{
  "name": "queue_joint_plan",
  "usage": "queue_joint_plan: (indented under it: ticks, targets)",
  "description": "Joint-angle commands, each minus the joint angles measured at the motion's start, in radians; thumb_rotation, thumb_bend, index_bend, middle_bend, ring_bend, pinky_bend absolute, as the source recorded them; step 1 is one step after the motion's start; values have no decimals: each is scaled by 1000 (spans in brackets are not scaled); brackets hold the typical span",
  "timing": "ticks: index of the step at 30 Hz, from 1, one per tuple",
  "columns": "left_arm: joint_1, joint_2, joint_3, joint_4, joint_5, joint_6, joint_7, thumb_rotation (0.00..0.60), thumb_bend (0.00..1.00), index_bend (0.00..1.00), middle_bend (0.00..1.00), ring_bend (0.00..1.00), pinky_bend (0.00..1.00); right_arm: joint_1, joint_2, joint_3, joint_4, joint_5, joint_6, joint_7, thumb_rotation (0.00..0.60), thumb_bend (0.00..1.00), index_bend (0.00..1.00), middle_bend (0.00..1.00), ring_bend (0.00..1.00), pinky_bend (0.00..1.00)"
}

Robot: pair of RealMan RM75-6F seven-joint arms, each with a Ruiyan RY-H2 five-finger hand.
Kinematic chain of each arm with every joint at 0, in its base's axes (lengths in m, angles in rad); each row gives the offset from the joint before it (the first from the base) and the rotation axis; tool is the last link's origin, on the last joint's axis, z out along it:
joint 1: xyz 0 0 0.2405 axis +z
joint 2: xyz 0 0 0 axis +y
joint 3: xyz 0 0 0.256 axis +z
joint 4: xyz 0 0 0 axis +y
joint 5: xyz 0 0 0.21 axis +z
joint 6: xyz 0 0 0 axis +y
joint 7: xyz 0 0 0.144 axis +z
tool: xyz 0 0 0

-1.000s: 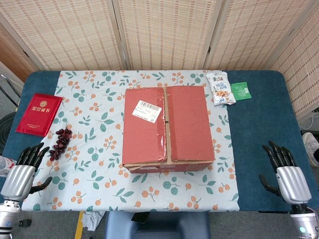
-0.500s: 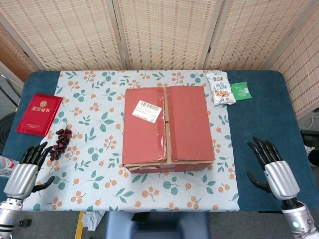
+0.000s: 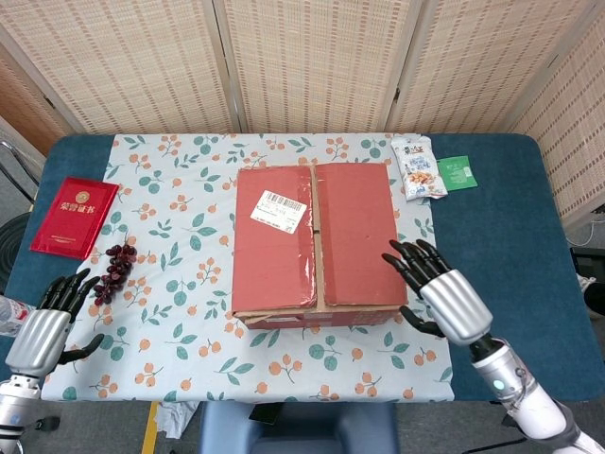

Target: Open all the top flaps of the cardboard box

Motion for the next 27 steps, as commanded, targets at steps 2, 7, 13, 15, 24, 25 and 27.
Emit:
queue_joint_plan:
  ticks: [2,7,13,15,24,25,27]
  targets:
    - [1,3,3,0,2,2,-4,600,323,0,0,0,0,45,-33,10,-35,25,-53,-62,600,429,0,0,0,0]
    - [5,4,3,-1,3,9,-7,600,323,0,0,0,0,85,-68,14,-52,56,-98,-127,600,429,0,0,0,0]
    - [13,10,5,-5,-4,17,-16,600,323,0,0,0,0,134,-117,23,-47,112,-146,-211,600,429,0,0,0,0]
    - [16,12,5,-6,-3,22,-21,600,323,0,0,0,0,151,-138,30,-41,133,-156,-249,600,429,0,0,0,0]
    - [21,20,7,-6,0,28,-48,600,323,0,0,0,0,219,-208,51,-20,228,-193,-347,600,429,0,0,0,0]
    - [21,20,7,-5,-1,29,-47,600,324,0,0,0,0,225,-215,53,-17,233,-193,-356,600,428,0,0,0,0]
    - [22,20,6,-5,-3,29,-44,600,323,0,0,0,0,235,-228,55,-11,242,-191,-376,600,428,0,0,0,0]
